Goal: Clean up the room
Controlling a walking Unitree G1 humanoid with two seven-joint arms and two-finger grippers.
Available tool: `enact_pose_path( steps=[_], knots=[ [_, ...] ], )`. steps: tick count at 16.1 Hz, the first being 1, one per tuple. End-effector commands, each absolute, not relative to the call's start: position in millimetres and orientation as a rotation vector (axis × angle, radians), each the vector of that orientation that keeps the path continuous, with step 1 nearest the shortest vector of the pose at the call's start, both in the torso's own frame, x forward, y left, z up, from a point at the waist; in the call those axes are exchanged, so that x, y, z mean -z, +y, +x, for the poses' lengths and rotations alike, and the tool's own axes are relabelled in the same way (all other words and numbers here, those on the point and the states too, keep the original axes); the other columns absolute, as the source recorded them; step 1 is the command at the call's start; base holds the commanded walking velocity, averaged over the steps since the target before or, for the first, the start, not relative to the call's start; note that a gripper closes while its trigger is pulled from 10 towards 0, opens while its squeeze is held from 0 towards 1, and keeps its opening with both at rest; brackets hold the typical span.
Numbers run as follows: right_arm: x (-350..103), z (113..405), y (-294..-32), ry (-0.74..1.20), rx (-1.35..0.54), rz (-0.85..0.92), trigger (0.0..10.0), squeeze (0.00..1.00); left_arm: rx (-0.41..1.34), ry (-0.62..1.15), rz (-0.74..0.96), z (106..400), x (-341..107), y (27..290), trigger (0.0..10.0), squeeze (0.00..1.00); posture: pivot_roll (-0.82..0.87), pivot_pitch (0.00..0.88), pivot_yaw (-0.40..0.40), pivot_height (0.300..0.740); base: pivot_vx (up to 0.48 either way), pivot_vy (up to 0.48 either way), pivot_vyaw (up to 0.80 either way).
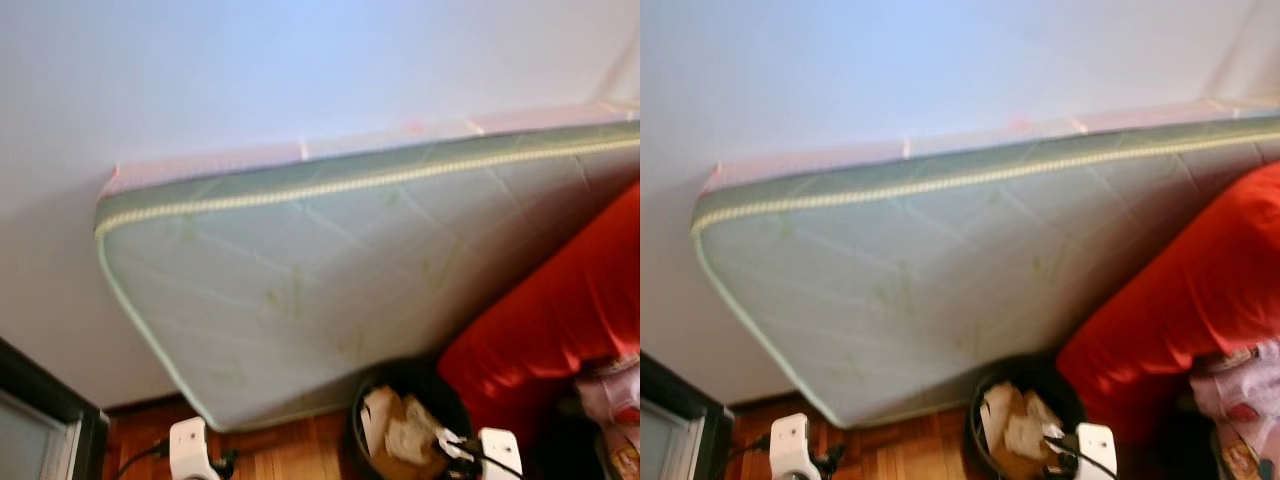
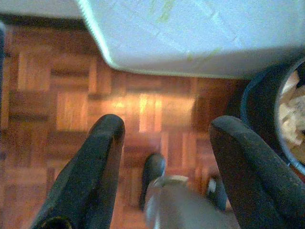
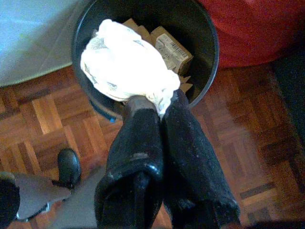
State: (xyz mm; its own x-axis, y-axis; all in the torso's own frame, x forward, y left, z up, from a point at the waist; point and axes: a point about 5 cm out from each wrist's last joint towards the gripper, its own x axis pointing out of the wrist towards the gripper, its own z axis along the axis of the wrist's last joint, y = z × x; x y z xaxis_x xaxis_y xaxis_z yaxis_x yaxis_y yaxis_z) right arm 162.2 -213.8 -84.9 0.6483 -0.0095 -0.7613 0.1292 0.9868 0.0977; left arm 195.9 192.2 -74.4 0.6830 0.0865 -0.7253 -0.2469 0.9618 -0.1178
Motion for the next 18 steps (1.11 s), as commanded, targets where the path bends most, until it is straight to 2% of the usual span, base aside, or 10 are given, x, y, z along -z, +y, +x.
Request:
enact_pose_path(
  steps=[1,3,8,12,18],
  knots=[
    [89,148,-223,0.901,0.131,0.158,10.0,0.00,-0.166,0.811,-0.221,195,76,184,10.0,0.00,0.06,0.038,-0.025,0.740,0.405,0.000,0.00],
    [89,147,-224,0.895,0.151,0.161,10.0,0.00,-0.168,0.812,-0.221,195,76,186,10.0,0.00,0.06,0.042,-0.026,0.740,0.358,0.000,0.00],
    [89,145,-225,0.832,0.298,0.275,10.0,0.00,-0.154,0.780,-0.213,198,73,189,10.0,0.00,0.07,0.053,-0.020,0.740,0.000,0.000,0.00],
    [87,147,-225,0.792,0.274,0.264,10.0,0.00,-0.060,0.651,-0.186,225,55,184,10.0,0.00,0.08,0.064,-0.016,0.740,0.000,0.000,0.00],
    [83,148,-227,0.705,0.316,0.282,10.0,0.00,-0.044,0.586,-0.192,233,48,184,10.0,0.00,0.09,0.075,-0.008,0.740,0.000,0.000,0.00]
  ],
)
